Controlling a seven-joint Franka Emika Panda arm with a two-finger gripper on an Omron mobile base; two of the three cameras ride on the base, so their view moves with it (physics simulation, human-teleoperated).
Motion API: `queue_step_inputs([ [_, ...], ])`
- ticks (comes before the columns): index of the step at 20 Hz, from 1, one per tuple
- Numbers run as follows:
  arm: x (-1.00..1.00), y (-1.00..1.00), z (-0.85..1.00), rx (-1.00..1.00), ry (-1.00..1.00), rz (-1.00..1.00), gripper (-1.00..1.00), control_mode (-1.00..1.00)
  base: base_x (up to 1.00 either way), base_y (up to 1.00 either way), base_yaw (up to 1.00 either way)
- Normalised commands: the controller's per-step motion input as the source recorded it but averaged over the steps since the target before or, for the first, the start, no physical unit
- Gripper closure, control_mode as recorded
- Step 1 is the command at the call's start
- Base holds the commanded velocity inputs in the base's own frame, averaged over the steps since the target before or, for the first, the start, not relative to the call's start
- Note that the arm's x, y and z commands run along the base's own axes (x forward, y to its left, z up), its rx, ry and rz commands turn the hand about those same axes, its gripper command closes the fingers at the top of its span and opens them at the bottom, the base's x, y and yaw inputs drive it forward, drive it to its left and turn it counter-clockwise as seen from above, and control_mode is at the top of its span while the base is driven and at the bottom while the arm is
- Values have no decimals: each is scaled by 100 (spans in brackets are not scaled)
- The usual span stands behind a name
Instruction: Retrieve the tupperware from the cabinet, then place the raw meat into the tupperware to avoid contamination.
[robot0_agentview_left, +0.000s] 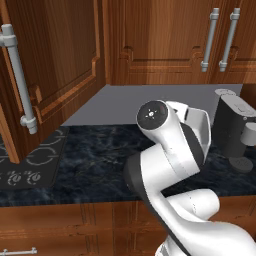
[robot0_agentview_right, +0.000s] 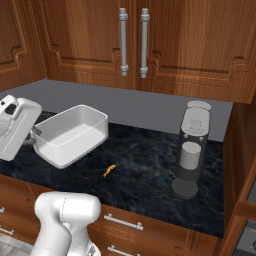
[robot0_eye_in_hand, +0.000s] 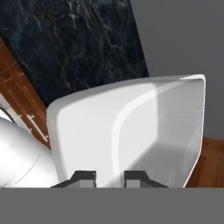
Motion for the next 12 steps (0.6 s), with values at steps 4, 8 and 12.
queue_step_inputs([
  [4,27,2,-11,0,0,0,100,-100,0,0,0],
  [8,28,4,-12,0,0,0,100,-100,0,0,0],
  [12,33,17,-22,0,0,0,100,-100,0,0,0],
])
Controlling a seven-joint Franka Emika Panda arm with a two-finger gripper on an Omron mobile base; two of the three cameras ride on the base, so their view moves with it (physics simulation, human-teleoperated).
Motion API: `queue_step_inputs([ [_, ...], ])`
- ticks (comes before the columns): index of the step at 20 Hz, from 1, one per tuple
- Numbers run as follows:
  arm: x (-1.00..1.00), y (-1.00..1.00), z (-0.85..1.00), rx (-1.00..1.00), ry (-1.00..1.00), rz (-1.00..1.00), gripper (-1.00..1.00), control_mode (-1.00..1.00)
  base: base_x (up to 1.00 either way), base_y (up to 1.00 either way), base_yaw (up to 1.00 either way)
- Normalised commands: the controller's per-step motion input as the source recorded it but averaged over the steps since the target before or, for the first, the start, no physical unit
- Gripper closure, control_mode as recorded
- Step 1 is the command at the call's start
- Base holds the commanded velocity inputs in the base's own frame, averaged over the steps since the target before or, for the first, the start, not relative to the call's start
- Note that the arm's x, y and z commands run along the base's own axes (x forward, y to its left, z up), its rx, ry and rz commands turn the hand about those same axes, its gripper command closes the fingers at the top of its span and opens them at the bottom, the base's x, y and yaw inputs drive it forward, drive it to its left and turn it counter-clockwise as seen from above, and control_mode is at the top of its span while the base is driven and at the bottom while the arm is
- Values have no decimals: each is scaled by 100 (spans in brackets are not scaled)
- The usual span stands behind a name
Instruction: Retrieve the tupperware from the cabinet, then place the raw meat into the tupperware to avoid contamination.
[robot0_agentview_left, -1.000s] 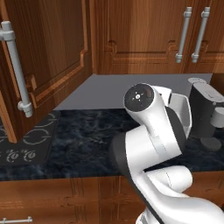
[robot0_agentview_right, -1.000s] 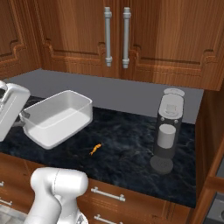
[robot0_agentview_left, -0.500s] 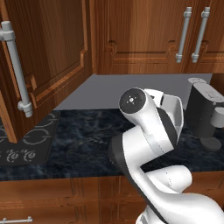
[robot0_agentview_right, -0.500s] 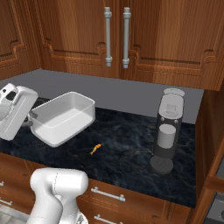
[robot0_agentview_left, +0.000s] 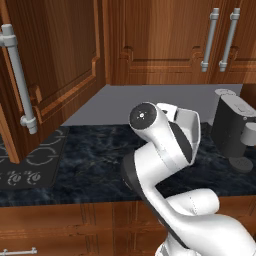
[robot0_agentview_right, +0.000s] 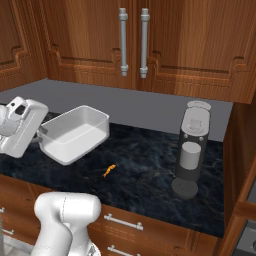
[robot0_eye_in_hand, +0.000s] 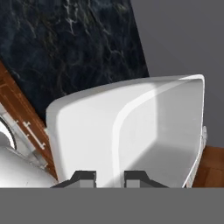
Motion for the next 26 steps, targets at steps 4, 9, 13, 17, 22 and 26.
queue_step_inputs([
  [4,48,12,-30,0,2,4,100,-100,0,0,0],
  [9,56,0,-34,2,4,9,100,-100,0,0,0],
  [13,51,8,-38,0,2,12,100,-100,0,0,0],
  [17,44,18,-41,0,2,12,100,-100,0,0,0],
  [22,40,13,-42,0,0,10,100,-100,0,0,0],
  [26,31,0,-32,-2,-7,0,100,-100,0,0,0],
])
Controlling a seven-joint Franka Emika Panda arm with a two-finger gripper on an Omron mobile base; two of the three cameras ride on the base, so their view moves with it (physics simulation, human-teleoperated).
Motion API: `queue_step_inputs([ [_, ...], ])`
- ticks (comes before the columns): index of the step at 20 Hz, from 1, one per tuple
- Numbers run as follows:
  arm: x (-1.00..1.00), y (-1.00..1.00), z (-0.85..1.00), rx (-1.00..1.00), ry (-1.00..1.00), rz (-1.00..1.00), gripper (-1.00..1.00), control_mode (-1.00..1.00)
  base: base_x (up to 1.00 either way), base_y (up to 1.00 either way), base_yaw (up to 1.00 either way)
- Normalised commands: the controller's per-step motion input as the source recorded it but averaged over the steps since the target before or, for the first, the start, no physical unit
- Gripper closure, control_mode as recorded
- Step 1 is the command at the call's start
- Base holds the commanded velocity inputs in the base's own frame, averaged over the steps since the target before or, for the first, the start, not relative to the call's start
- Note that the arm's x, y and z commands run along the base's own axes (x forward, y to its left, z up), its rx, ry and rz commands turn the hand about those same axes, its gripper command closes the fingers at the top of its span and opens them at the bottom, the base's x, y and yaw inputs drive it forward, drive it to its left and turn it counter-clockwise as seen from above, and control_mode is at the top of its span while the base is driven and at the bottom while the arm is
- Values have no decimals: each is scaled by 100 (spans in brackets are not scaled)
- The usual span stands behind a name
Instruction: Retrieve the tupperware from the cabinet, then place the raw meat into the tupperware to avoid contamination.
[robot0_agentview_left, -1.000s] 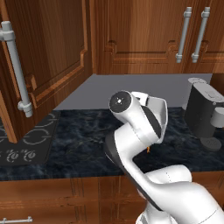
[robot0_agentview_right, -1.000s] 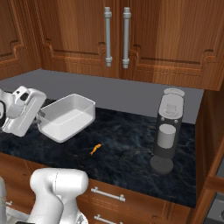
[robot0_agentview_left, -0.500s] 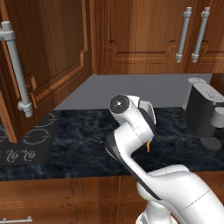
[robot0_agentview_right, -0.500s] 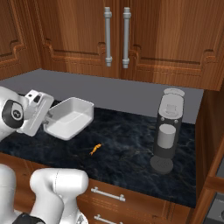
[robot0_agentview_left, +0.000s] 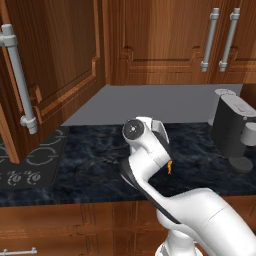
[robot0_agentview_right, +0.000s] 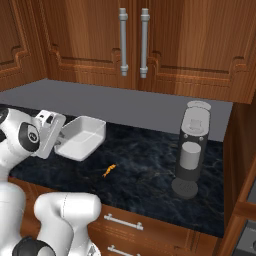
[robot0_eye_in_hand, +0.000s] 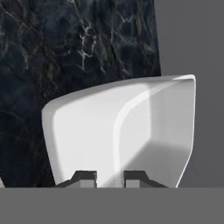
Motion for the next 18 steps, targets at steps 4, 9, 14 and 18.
queue_step_inputs([
  [4,30,0,-37,-1,-3,0,100,-100,0,0,0],
  [9,23,0,-39,-1,1,0,100,-100,0,0,0],
  [14,10,1,-36,0,7,-3,100,-100,0,0,0],
  [18,8,5,-31,0,4,-2,100,-100,0,0,0],
])
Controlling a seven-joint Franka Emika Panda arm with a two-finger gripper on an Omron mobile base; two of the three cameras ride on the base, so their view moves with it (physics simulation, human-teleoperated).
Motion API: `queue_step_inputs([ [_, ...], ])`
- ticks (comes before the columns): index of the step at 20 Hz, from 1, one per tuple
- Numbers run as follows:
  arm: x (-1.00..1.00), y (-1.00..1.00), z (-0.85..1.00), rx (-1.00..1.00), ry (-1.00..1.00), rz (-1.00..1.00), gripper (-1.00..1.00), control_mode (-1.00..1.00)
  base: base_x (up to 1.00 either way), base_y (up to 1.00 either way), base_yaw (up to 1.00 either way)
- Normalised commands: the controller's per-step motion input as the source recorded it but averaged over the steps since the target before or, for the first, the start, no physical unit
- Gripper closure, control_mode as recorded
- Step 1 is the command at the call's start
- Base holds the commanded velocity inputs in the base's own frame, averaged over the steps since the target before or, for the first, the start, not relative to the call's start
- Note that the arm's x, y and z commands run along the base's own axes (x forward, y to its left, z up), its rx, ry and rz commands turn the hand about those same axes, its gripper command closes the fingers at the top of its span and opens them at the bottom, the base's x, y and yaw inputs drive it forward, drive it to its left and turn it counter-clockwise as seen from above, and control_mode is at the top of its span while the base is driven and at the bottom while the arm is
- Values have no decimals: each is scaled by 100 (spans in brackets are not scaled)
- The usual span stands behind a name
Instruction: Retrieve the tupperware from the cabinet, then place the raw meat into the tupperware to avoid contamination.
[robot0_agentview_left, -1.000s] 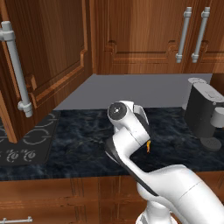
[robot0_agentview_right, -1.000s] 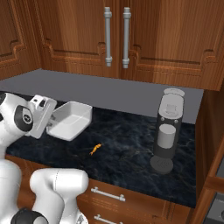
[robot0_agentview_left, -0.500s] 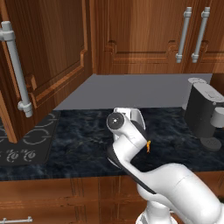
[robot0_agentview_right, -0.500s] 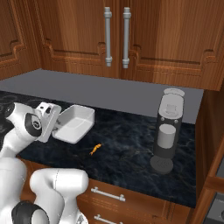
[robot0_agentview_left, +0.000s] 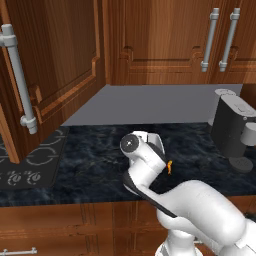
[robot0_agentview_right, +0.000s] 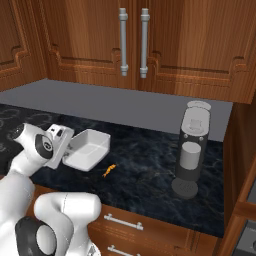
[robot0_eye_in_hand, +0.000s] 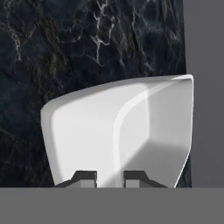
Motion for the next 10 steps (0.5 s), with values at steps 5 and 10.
queue_step_inputs([
  [5,12,10,-24,0,1,-2,100,-100,0,0,0],
  [10,18,16,-24,0,0,0,100,-100,0,0,0],
])
